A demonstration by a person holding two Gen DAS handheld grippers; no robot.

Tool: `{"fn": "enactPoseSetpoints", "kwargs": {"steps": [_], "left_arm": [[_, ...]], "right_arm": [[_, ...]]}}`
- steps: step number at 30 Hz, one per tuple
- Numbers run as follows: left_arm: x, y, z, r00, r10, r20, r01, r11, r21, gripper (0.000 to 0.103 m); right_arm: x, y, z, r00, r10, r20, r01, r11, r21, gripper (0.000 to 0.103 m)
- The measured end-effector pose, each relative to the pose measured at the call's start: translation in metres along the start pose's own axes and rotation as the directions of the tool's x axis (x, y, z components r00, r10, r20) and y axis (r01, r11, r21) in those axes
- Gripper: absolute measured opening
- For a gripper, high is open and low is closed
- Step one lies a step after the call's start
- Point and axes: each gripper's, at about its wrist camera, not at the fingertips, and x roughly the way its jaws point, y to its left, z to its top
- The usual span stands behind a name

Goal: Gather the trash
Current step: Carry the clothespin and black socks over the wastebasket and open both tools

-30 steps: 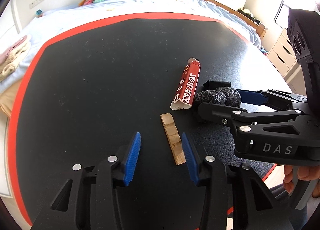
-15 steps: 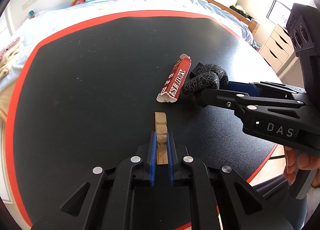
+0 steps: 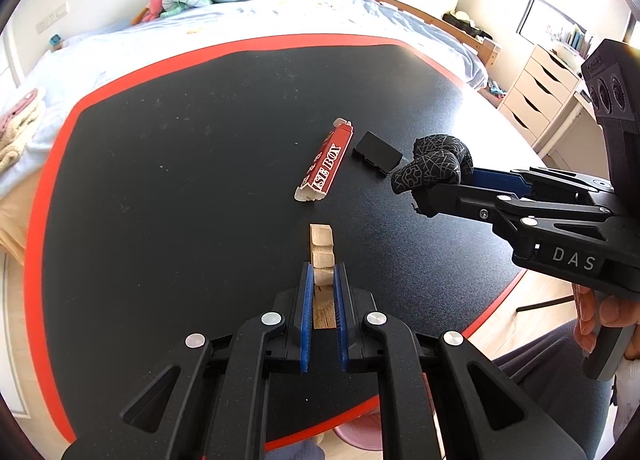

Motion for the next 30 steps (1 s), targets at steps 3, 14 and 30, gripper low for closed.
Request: {"fn": "enactPoseSetpoints", "kwargs": {"steps": [3, 14, 30], "left_arm": [[-0.01, -0.005, -0.004, 1.0, -0.013, 0.006, 0.013, 1.0, 0.014, 0.01], [-0.049, -0.033, -0.029, 0.997, -0.069, 0.022, 0.067, 0.993, 0.098, 0.01], [-0.072, -0.065, -0.073, 0.991, -0.129, -0.018, 0.13, 0.978, 0.161, 0.01]], "right_arm": [[-0.015, 0.003, -0.008, 1.0, -0.007, 0.008, 0.007, 1.0, -0.011, 0.039], [-0.071, 0.014, -0.058, 1.0, -0.027, 0.016, 0.027, 0.999, -0.038, 0.039], [-0.119, 0.025, -0.131, 0.999, -0.022, -0.03, 0.02, 0.998, -0.058, 0.04]]}}
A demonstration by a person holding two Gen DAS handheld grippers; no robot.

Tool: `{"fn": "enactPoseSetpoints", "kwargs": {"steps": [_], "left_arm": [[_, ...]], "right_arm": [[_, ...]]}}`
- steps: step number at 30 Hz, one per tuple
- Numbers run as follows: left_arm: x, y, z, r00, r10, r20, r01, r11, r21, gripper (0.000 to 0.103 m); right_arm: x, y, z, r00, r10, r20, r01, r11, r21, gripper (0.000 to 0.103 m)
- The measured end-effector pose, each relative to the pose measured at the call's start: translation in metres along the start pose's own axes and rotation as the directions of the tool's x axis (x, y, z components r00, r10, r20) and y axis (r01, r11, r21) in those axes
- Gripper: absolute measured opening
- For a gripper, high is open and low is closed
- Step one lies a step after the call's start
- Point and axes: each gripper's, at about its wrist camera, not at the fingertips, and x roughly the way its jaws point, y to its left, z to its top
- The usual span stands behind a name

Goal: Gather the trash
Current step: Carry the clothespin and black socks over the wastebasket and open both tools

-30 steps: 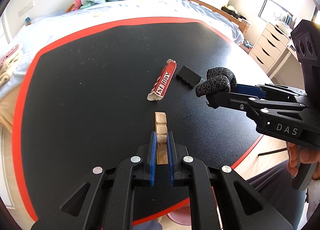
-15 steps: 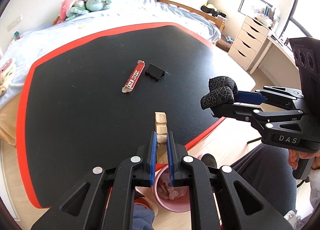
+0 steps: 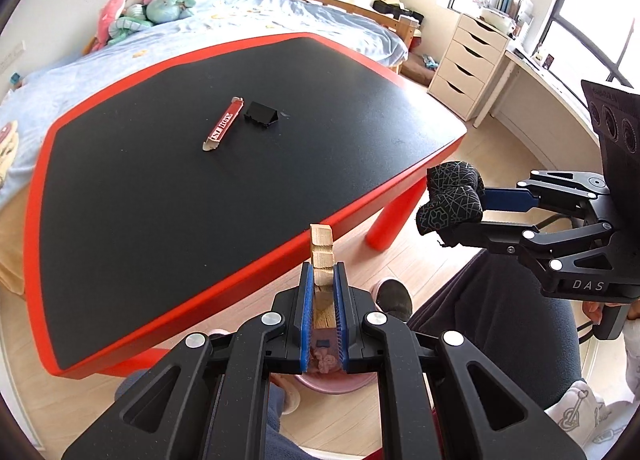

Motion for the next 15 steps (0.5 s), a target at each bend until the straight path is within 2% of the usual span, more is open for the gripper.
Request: {"fn": "enactPoseSetpoints", "kwargs": {"steps": [7, 15], "left_arm": [[0.0, -0.013, -0.015, 0.999, -0.026, -0.021, 0.026, 1.0, 0.012, 0.01], [0.0, -0.021, -0.026, 0.999, -0.037, -0.034, 0.037, 0.999, 0.017, 0.01]], "right_arm": [[0.002, 0.007, -0.028, 0.999, 0.022, -0.042, -0.021, 1.0, 0.011, 0.04], [0.001, 0.012, -0.034, 0.999, 0.024, -0.049, -0.024, 1.0, 0.005, 0.043]]}}
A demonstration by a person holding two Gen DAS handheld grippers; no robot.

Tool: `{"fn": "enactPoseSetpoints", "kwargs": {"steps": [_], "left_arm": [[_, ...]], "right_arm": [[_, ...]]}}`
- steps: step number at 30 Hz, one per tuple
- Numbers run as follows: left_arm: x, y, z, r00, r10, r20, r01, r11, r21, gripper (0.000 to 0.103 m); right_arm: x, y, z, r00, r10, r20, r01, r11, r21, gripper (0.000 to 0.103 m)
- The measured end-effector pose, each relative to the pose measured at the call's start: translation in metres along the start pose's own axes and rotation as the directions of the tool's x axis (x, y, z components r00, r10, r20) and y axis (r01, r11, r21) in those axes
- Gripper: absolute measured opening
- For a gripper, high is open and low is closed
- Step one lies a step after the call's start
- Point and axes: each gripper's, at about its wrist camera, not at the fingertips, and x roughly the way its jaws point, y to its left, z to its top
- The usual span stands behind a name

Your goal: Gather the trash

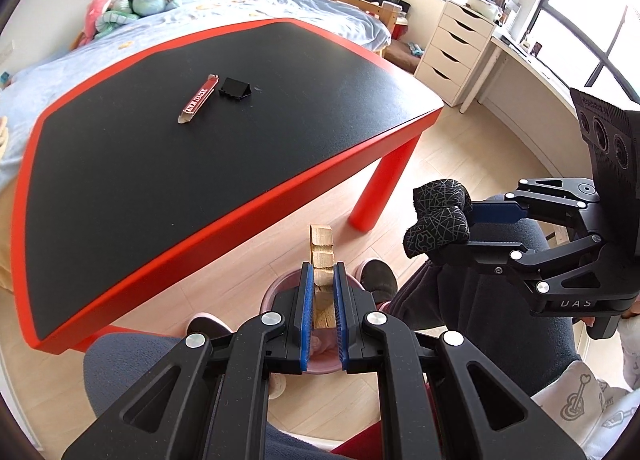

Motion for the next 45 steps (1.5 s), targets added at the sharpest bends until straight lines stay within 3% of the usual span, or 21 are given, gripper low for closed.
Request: {"fn": "enactPoseSetpoints", "kwargs": {"steps": [11, 13, 14, 15, 16, 17, 18, 19, 25, 45], "left_arm": [[0.004, 0.0, -0.002, 1.0, -0.016, -0.013, 0.016, 1.0, 0.003, 0.01], [0.005, 0.001, -0.002, 1.0, -0.021, -0.016, 0.021, 1.0, 0.0, 0.013], [0.006, 0.002, -0.002, 0.999, -0.028, -0.021, 0.028, 1.0, -0.001, 0.016], [0.007, 0.003, -0.003, 0.999, -0.027, -0.025, 0.027, 1.0, -0.003, 0.025], [0.008, 0.005, -0.003, 1.0, -0.023, -0.022, 0.022, 1.0, -0.008, 0.047], [0.007, 0.007, -0.004, 1.0, -0.02, -0.012, 0.02, 1.0, -0.019, 0.06], [0.005, 0.009, -0.005, 1.0, -0.018, 0.004, 0.018, 0.999, -0.032, 0.081], [0.003, 0.011, -0.005, 1.0, -0.009, 0.023, 0.01, 0.999, -0.04, 0.089], [0.001, 0.016, -0.004, 0.999, 0.032, 0.024, -0.03, 0.998, -0.061, 0.095], [-0.001, 0.019, -0.001, 0.999, 0.049, 0.015, -0.048, 0.996, -0.07, 0.095]], "right_arm": [[0.004, 0.002, -0.003, 1.0, 0.014, -0.013, -0.014, 1.0, -0.003, 0.044], [0.004, 0.0, -0.003, 1.0, 0.013, -0.013, -0.013, 1.0, -0.001, 0.049], [0.004, -0.001, -0.002, 1.0, 0.016, -0.012, -0.016, 1.0, 0.004, 0.058], [0.004, -0.002, -0.002, 1.0, 0.017, -0.01, -0.016, 1.0, 0.009, 0.069], [0.004, -0.003, -0.002, 1.0, 0.011, -0.008, -0.011, 1.0, 0.013, 0.076], [0.004, -0.005, -0.002, 1.0, 0.006, -0.004, -0.006, 1.0, 0.02, 0.089], [0.004, -0.006, -0.002, 1.0, 0.004, -0.001, -0.004, 1.0, 0.027, 0.092], [0.005, -0.008, -0.001, 1.0, 0.0, -0.004, 0.0, 0.999, 0.034, 0.093], [0.008, -0.008, -0.003, 1.0, 0.0, -0.007, 0.0, 0.999, 0.04, 0.097], [0.006, -0.011, 0.003, 1.0, 0.002, 0.004, -0.002, 0.999, 0.047, 0.1]]}}
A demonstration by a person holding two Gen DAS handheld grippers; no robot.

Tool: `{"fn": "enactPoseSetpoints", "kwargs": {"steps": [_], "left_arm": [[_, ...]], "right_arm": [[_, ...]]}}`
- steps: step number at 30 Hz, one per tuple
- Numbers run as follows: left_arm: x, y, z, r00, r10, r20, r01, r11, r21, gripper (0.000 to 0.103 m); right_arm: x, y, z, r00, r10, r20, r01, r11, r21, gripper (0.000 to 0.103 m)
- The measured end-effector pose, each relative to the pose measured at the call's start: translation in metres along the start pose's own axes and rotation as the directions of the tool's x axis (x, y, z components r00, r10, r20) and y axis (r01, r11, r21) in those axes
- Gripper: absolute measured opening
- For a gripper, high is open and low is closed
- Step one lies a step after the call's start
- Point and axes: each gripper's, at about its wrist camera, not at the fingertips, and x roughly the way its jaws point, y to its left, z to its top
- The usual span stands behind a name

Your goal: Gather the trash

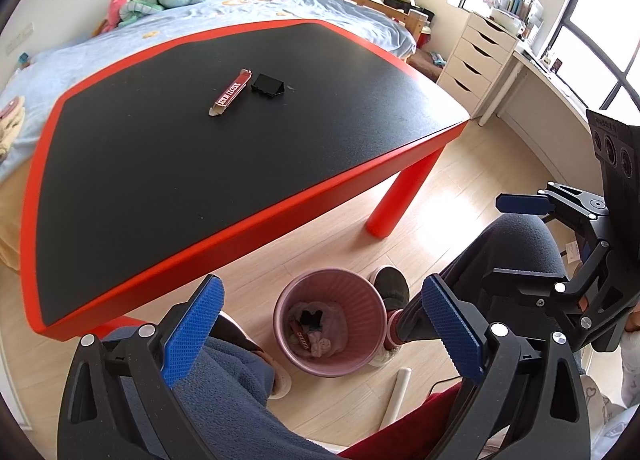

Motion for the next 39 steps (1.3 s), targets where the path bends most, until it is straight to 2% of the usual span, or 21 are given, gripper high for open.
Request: {"fn": "enactPoseSetpoints", "kwargs": {"steps": [9, 18, 30, 39], "left_arm": [[-0.003, 0.013, 0.017, 0.999, 0.024, 0.024, -0.024, 1.0, -0.011, 0.095], [-0.002, 0.035, 0.048, 0.997, 0.052, 0.057, -0.051, 0.999, -0.015, 0.095], [0.024, 0.059, 0.088, 0.997, 0.067, 0.048, -0.068, 0.998, 0.018, 0.095], [0.055, 0.076, 0.106, 0.998, 0.066, 0.019, -0.067, 0.996, 0.051, 0.095]], "right_arm": [[-0.001, -0.004, 0.023, 1.0, -0.013, 0.029, 0.014, 1.0, -0.02, 0.1], [0.007, -0.016, 0.064, 0.998, -0.027, 0.051, 0.029, 0.999, -0.041, 0.1], [0.046, -0.027, 0.119, 0.999, -0.034, 0.039, 0.037, 0.996, -0.08, 0.1], [0.085, -0.042, 0.154, 0.999, -0.047, 0.008, 0.048, 0.994, -0.099, 0.1]]}}
